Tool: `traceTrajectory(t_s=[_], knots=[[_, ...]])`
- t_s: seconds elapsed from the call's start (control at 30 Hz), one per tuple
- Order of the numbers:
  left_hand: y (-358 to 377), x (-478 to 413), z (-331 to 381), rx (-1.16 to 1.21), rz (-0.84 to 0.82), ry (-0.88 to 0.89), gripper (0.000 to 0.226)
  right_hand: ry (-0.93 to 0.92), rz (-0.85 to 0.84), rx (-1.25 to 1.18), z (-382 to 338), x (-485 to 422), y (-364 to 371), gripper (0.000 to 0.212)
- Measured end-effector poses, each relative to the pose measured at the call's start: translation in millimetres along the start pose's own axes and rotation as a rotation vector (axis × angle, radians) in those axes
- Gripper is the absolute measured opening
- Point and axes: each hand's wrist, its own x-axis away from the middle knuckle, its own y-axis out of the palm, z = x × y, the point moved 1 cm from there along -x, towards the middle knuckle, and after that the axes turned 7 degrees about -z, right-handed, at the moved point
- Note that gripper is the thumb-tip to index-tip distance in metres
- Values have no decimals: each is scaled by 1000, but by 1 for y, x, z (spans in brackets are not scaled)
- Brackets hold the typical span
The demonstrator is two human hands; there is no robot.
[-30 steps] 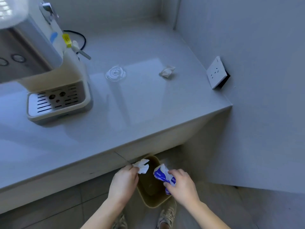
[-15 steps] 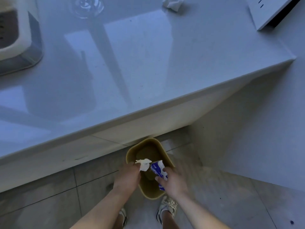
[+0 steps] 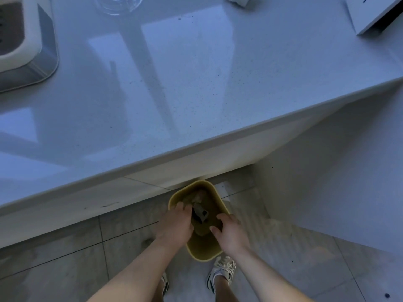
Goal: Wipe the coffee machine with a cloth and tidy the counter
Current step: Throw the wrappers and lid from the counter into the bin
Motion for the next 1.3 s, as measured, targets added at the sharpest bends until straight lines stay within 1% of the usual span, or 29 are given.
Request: traceTrajectory(t_s=[0.37, 0.5, 0.63, 0.73, 0.8, 0.97, 1.17, 1.3], knots=[[1, 3, -1, 19, 17, 36, 37, -42, 40, 17, -4, 7, 1, 44], [-18, 22, 0, 37, 28, 24, 35, -68, 82, 40, -14, 25, -15, 45], [-56, 59, 9, 32, 78, 33, 35, -136, 144, 64, -35, 61, -49, 45], [-95, 96, 20, 18, 146, 63, 39, -183, 203, 78, -59, 100, -86, 44], [-121, 121, 27, 8, 208, 95, 42, -246, 251, 98, -73, 127, -112, 44], [-172, 171, 42, 68, 391, 153, 43, -376, 369, 86, -102, 176, -181, 41], [-254, 180, 56, 101, 596, 152, 39, -534, 471, 118, -158, 200, -260, 39], [-309, 161, 51, 106, 635, 124, 40, -543, 496, 140, -200, 188, -301, 37]])
